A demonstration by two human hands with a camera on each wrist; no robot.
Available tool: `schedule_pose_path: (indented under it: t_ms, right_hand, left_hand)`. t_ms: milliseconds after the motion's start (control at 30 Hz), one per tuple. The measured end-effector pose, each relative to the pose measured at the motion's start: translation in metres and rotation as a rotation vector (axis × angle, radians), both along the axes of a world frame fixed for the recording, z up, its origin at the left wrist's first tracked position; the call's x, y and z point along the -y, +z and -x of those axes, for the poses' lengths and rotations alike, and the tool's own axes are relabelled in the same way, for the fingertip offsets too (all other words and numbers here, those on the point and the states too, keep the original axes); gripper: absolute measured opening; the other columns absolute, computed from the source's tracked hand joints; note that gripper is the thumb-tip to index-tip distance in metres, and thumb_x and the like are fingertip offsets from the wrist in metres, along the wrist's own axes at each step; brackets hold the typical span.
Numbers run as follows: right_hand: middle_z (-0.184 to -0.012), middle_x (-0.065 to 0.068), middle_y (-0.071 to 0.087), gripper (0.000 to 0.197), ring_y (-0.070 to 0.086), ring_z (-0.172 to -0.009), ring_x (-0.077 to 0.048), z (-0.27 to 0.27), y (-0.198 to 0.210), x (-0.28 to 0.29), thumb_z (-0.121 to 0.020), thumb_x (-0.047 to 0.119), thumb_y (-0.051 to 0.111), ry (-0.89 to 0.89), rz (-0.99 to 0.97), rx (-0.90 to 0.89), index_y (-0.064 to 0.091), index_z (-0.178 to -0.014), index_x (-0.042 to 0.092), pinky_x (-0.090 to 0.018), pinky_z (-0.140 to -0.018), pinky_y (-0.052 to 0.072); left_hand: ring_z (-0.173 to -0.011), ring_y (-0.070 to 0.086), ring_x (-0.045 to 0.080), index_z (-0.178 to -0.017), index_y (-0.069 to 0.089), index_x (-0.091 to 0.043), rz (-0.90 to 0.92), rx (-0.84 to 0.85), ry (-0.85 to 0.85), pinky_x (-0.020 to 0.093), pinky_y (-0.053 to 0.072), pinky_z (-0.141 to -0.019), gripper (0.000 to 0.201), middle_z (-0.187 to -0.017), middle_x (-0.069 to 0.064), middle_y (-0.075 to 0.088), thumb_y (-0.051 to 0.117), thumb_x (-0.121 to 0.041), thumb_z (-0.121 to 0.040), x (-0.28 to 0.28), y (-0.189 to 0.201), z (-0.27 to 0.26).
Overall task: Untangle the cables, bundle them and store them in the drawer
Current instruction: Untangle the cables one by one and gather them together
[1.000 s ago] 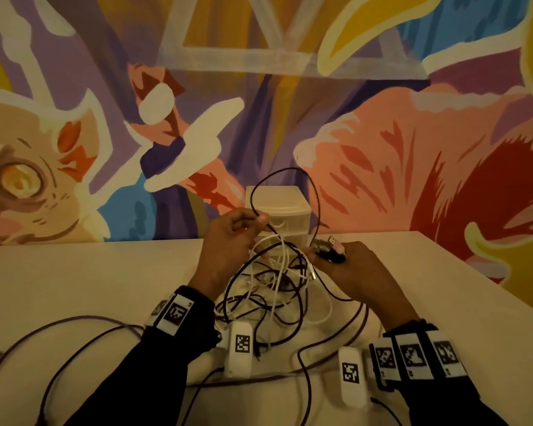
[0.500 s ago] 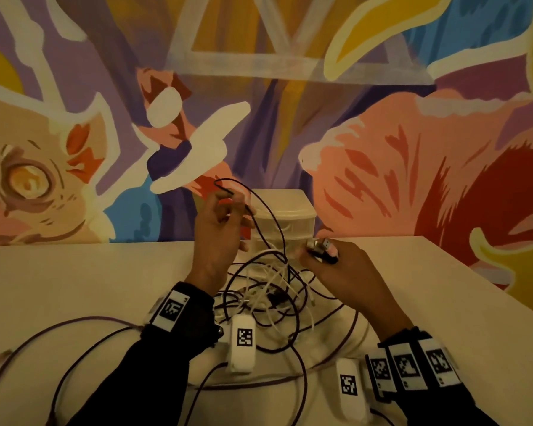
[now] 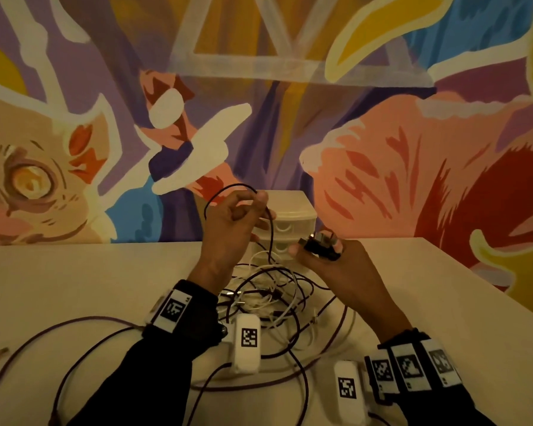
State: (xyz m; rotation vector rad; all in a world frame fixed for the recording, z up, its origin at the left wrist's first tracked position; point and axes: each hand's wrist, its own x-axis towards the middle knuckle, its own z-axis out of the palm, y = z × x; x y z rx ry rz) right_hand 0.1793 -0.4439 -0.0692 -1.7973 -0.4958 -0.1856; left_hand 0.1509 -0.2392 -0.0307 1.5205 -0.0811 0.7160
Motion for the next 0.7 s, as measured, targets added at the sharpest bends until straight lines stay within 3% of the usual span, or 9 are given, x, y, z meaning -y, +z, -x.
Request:
schedule_pose_path:
  t_ms: [100, 167, 300, 400, 467, 567, 700]
  right_hand:
    - [-0.096, 0.014, 0.083, 0.024, 0.076, -0.095, 0.001, 0.010, 0.001, -0.006, -0.086, 0.041, 0.089, 0.145, -0.007, -0.013, 0.086, -0.107, 0.030, -0.014, -0.081, 0.052]
    - [-0.095, 0.016, 0.083, 0.023, 0.075, -0.092, 0.004, 0.011, 0.001, -0.011, -0.089, 0.038, 0.087, 0.164, 0.010, 0.029, 0.086, -0.110, 0.030, -0.008, -0.077, 0.047]
    - [-0.089, 0.019, 0.081, 0.020, 0.074, -0.086, 0.003, 0.014, 0.002, -0.016, -0.090, 0.036, 0.086, 0.172, -0.008, 0.061, 0.085, -0.109, 0.028, -0.011, -0.077, 0.048]
    - [-0.076, 0.014, 0.079, 0.012, 0.070, -0.071, 0.003, 0.011, 0.006, -0.010, -0.090, 0.033, 0.087, -0.016, -0.215, 0.088, 0.086, -0.096, 0.024, -0.010, -0.068, 0.048]
    - [-0.063, 0.017, 0.071, 0.015, 0.063, -0.059, 0.002, 0.005, 0.011, 0.001, -0.090, 0.033, 0.086, -0.132, -0.399, 0.063, 0.083, -0.094, 0.018, -0.012, -0.061, 0.047]
    - [-0.048, 0.020, 0.053, 0.018, 0.048, -0.045, 0.000, 0.003, 0.015, 0.008, -0.091, 0.034, 0.086, -0.176, -0.497, -0.014, 0.082, -0.095, 0.017, -0.018, -0.056, 0.038]
    - [-0.054, 0.019, 0.052, 0.018, 0.041, -0.051, -0.002, -0.011, 0.015, 0.019, -0.085, 0.037, 0.091, -0.298, -0.702, -0.072, 0.081, -0.088, 0.022, -0.031, -0.061, 0.036]
  left_hand:
    - [-0.081, 0.079, 0.013, -0.110, 0.074, -0.013, -0.056, -0.001, -0.018, 0.014, 0.053, -0.059, 0.027, -0.091, 0.000, 0.084, 0.069, -0.039, -0.103, 0.007, 0.001, 0.003]
    - [-0.082, 0.079, 0.012, -0.109, 0.075, -0.014, -0.068, -0.003, -0.027, 0.013, 0.053, -0.059, 0.027, -0.091, -0.001, 0.084, 0.070, -0.039, -0.102, 0.008, 0.001, 0.004]
    - [-0.084, 0.080, 0.009, -0.112, 0.075, -0.016, -0.097, -0.020, -0.036, 0.015, 0.055, -0.061, 0.026, -0.091, -0.004, 0.084, 0.072, -0.040, -0.100, 0.014, 0.002, 0.006]
    - [-0.096, 0.080, 0.011, -0.123, 0.071, -0.021, -0.091, -0.032, -0.094, 0.029, 0.062, -0.078, 0.031, -0.100, -0.003, 0.084, 0.064, -0.044, -0.104, 0.014, 0.004, 0.007]
    - [-0.107, 0.077, 0.009, -0.132, 0.069, -0.022, -0.162, -0.080, -0.214, 0.027, 0.061, -0.085, 0.036, -0.113, -0.005, 0.083, 0.054, -0.046, -0.108, 0.013, 0.003, 0.006]
    - [-0.115, 0.074, 0.008, -0.134, 0.070, -0.018, -0.356, -0.171, -0.370, 0.024, 0.058, -0.098, 0.035, -0.121, -0.002, 0.080, 0.053, -0.038, -0.110, 0.017, -0.013, 0.001]
    - [-0.107, 0.073, 0.003, -0.123, 0.078, -0.024, -0.584, -0.196, -0.356, 0.016, 0.051, -0.093, 0.027, -0.112, -0.010, 0.081, 0.059, -0.038, -0.109, 0.016, -0.039, -0.008]
